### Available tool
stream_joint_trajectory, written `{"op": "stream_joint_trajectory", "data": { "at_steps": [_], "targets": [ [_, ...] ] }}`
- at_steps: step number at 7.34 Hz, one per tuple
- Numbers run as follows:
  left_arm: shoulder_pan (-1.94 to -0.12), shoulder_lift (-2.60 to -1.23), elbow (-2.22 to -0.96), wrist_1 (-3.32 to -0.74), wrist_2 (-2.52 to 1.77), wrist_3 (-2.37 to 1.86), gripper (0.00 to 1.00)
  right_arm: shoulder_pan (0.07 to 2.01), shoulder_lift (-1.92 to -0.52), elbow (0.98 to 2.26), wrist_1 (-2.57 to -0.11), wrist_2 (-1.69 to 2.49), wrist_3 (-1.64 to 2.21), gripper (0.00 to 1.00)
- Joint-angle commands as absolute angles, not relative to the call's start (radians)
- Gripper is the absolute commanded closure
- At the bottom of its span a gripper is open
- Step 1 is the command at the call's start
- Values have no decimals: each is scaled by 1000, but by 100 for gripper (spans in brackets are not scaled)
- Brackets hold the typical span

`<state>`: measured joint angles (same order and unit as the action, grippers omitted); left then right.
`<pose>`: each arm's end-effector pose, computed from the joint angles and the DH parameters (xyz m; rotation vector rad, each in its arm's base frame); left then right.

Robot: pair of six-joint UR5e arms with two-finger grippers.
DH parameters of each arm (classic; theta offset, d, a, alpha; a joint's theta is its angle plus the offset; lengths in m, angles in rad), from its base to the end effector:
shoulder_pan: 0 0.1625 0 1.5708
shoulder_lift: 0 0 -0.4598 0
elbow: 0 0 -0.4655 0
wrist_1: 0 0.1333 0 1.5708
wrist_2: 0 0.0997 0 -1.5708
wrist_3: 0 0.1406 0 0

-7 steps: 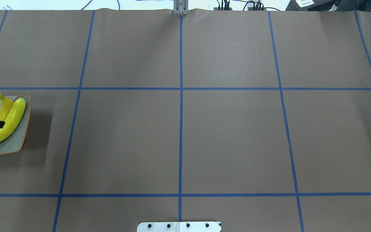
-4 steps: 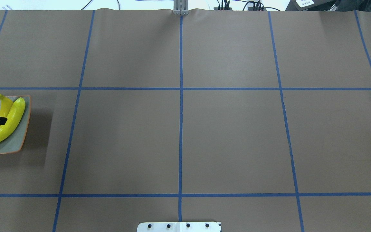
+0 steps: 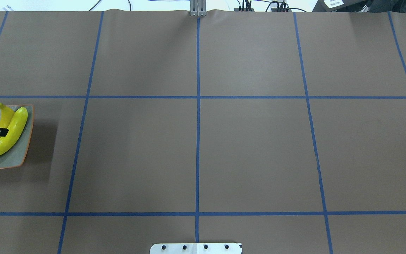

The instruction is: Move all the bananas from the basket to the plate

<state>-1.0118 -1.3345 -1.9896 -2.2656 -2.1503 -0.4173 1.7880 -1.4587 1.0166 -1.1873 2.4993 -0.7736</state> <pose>0.2197 -0.4574 0.5236 0.5005 0.8811 0.3834 0.1424 -0.5490 0.9085 0.3978 -0.8517 -0.4882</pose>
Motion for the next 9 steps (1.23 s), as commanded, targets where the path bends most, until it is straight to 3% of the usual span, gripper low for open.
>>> {"op": "stream_joint_trajectory", "data": {
  "at_steps": [1, 2, 5, 6, 7, 9],
  "targets": [
    [-1011, -1335, -1990, -2266, -2149, -417, 0, 1807, -1395, 810, -1215, 2590, -883, 0],
    [-1011, -1335, -1990, -2266, -2149, -417, 0, 1816, -1364, 739, -1226, 2605, -926, 0],
    [-1011, -1335, -1991, -2267, -2149, -417, 0, 1819, -1364, 735, -1232, 2577, -931, 2],
    [-1011, -1335, -1990, -2267, -2149, -417, 0, 1819, -1364, 735, -1232, 2554, -930, 7],
    [-1012, -1335, -1990, -2266, -2149, -416, 0, 1819, -1364, 735, -1232, 2540, -927, 22],
    [-1012, -1335, -1990, -2267, -2149, -416, 0, 1819, -1367, 735, -1233, 2536, -925, 41]
  ]
}}
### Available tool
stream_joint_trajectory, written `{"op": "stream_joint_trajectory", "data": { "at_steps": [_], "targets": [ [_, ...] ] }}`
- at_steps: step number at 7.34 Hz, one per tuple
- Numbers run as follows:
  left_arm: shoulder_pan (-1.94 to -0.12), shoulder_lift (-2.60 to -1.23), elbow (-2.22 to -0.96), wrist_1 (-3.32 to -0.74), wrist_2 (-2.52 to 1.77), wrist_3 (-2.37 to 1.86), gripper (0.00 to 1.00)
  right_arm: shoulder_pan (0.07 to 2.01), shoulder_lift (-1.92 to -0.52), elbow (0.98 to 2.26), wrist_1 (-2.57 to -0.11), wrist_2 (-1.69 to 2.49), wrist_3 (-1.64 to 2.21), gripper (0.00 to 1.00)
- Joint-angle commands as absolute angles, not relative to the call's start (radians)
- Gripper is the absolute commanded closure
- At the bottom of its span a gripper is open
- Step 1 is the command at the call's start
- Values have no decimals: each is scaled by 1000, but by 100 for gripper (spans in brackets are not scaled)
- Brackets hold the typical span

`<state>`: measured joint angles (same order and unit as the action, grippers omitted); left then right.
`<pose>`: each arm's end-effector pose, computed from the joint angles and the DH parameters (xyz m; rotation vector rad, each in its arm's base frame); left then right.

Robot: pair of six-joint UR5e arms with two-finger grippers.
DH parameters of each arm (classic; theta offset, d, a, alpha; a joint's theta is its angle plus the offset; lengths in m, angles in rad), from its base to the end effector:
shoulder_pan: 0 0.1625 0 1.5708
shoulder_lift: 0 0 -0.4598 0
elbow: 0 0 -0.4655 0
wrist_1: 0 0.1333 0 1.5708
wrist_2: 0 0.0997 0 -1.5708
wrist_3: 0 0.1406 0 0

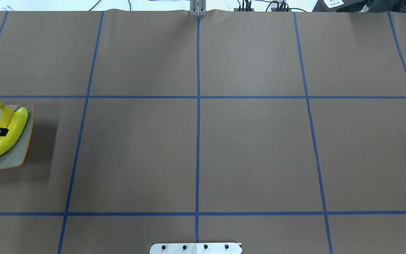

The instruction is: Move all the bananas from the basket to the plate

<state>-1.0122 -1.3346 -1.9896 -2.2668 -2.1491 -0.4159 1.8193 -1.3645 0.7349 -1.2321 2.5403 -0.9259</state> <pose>0.2195 -0.4577 0.5234 0.5031 0.8803 0.3842 0.1504 -0.5222 0.9914 0.3134 -0.9588 -0.4788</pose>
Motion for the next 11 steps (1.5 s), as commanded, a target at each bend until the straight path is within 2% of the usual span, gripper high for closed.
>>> {"op": "stream_joint_trajectory", "data": {
  "at_steps": [1, 2, 3, 4, 9, 11],
  "targets": [
    [-1014, -1335, -1990, -2267, -2149, -416, 0, 1819, -1370, 735, -1233, 2536, -923, 49],
    [-1014, -1335, -1990, -2267, -2149, -416, 0, 1819, -1371, 736, -1233, 2536, -919, 56],
    [-1014, -1335, -1990, -2267, -2149, -416, 0, 1819, -1373, 744, -1233, 2537, -898, 75],
    [-1014, -1335, -1990, -2267, -2149, -416, 0, 1821, -1379, 783, -1233, 2539, -873, 100],
    [-1011, -1336, -1993, -2270, -2155, -419, 0, 1905, -1381, 1125, -1522, 2523, -826, 100],
    [-1005, -1432, -1987, -2270, -2160, -585, 0, 1904, -1393, 1273, -1543, 2529, -583, 100]
  ]
}}
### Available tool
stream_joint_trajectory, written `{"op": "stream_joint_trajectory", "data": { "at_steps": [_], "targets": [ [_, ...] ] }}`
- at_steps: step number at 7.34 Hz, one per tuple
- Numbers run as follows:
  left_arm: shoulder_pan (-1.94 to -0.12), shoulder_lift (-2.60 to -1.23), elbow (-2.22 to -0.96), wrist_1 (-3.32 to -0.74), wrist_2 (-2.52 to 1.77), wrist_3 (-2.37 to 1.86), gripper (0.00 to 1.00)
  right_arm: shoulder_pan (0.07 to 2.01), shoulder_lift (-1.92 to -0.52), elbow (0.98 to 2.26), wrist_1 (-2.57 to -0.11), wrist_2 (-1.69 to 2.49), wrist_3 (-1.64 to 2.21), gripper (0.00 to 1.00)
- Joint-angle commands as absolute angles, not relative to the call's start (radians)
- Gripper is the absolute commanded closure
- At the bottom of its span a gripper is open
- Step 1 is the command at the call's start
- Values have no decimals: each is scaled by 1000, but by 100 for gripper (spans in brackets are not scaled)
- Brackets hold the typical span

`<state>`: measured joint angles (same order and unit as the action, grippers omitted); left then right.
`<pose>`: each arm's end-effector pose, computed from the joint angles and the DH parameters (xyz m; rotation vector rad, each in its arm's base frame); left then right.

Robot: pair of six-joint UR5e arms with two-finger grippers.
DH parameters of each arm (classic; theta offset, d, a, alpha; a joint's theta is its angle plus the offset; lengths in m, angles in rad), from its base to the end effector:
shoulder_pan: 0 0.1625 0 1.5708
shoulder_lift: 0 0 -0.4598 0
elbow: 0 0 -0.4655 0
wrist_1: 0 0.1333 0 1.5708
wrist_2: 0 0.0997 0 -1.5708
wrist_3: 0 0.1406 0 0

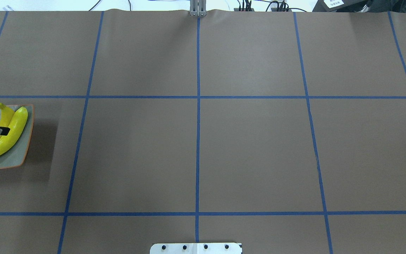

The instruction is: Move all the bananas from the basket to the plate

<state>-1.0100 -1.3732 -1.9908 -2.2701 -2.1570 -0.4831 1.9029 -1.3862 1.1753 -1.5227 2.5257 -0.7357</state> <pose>0.2281 -0.4676 0.5020 0.5053 0.9190 0.3404 0.2212 -0.5846 0.8082 0.3568 -0.8999 -0.2940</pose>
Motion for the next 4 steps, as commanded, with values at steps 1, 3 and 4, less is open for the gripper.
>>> {"op": "stream_joint_trajectory", "data": {
  "at_steps": [1, 3, 4],
  "targets": [
    [-994, -1490, -1985, -2267, -2161, -663, 0, 1902, -1396, 1334, -1542, 2539, -446, 100],
    [-936, -1602, -1985, -2266, -2160, -811, 0, 1859, -1397, 1435, -1542, 2600, -239, 100],
    [-887, -1680, -1983, -2266, -2155, -921, 0, 1812, -1397, 1501, -1539, 2606, -107, 100]
  ]
}}
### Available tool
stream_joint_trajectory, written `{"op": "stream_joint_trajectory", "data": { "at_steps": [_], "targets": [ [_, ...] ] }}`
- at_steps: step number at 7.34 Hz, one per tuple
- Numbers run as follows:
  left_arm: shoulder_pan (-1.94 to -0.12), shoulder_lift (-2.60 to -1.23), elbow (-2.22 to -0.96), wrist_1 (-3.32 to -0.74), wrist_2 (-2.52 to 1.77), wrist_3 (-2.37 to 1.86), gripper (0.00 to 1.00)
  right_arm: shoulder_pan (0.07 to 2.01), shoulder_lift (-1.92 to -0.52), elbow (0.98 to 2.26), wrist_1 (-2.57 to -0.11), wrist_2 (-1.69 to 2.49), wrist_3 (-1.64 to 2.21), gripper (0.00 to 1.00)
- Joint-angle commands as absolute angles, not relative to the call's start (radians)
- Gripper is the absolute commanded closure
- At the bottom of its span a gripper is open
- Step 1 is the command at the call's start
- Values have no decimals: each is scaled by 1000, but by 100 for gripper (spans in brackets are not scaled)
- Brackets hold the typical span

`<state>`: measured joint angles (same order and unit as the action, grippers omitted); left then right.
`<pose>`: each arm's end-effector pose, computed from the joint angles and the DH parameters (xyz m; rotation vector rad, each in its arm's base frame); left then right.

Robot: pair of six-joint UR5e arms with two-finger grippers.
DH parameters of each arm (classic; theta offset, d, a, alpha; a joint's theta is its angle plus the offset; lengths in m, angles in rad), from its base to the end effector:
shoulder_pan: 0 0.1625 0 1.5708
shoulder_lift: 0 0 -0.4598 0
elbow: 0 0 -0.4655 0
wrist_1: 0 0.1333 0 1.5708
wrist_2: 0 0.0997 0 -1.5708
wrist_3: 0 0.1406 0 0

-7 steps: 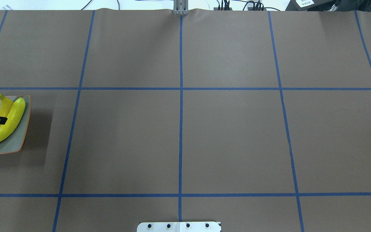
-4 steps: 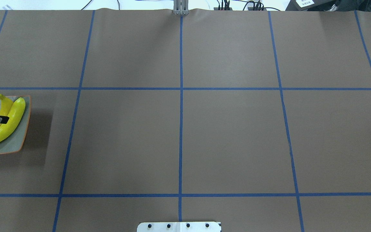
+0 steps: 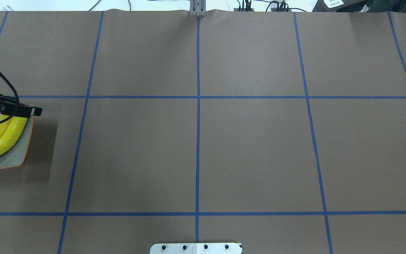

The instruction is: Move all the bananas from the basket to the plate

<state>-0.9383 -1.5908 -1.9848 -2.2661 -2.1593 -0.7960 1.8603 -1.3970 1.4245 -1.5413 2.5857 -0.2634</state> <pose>0.2982 -0.5004 0.3863 0.4825 1.1091 0.1889 0.1985 -0.6176 0.6710 0.3270 -0.9619 -0.0051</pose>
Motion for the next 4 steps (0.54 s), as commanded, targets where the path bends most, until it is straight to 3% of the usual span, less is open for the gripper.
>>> {"op": "stream_joint_trajectory", "data": {
  "at_steps": [1, 4],
  "targets": [
    [-843, -1747, -1982, -2266, -2149, -1002, 0, 1768, -1397, 1569, -1529, 2603, 32, 100],
    [-758, -1923, -1930, -2264, -2122, -1130, 0, 1640, -1396, 1765, -1526, 2599, 409, 100]
  ]
}}
